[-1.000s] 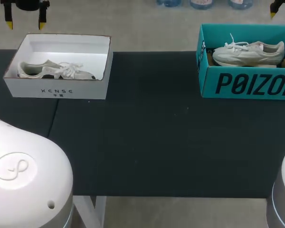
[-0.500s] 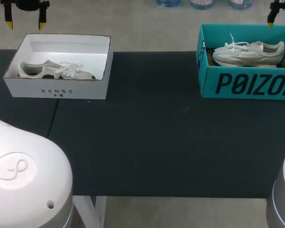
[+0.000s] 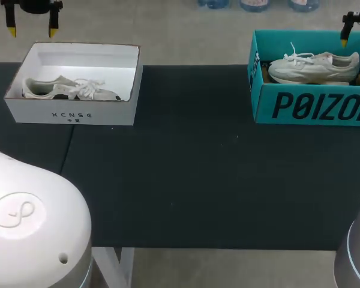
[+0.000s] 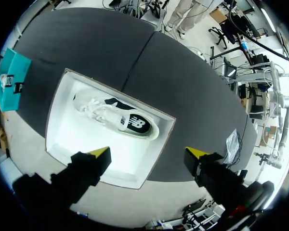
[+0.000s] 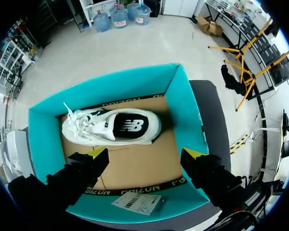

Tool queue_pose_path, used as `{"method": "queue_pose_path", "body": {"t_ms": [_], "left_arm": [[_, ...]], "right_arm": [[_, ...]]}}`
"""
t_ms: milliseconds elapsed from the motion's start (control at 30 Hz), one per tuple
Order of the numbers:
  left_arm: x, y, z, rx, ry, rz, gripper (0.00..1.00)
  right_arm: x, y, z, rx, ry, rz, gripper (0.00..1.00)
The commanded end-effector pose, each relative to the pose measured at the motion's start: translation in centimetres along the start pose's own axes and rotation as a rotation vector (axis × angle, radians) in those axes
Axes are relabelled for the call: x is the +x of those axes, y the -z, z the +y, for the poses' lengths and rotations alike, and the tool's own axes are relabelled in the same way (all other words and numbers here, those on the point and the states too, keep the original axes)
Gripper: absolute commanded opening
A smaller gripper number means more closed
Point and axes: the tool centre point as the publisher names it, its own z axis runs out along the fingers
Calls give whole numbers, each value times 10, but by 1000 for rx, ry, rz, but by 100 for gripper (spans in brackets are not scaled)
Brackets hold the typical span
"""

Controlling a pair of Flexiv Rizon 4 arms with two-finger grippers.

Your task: Take the shoe out of the shoebox, open the shoe tongue, remove and reinsert the insole, then place the shoe into the shoebox

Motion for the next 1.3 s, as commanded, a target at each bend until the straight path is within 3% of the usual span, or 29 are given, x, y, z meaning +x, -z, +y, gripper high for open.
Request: {"method": "queue_pose_path", "body": {"t_ms": [33,367,700,1300], "left_arm": [[0,1,1,1,-1,3,100],[0,1,1,1,-1,3,100],[0,1,1,1,-1,3,100],[0,1,1,1,-1,3,100]], "right_arm": [[-2,-18,11,53,7,4,100],[-5,-53,24,50,61,-49,100],[-10,-72,45,74,33,-56,100],[-20,-104,28,102,-5,-76,100]]}}
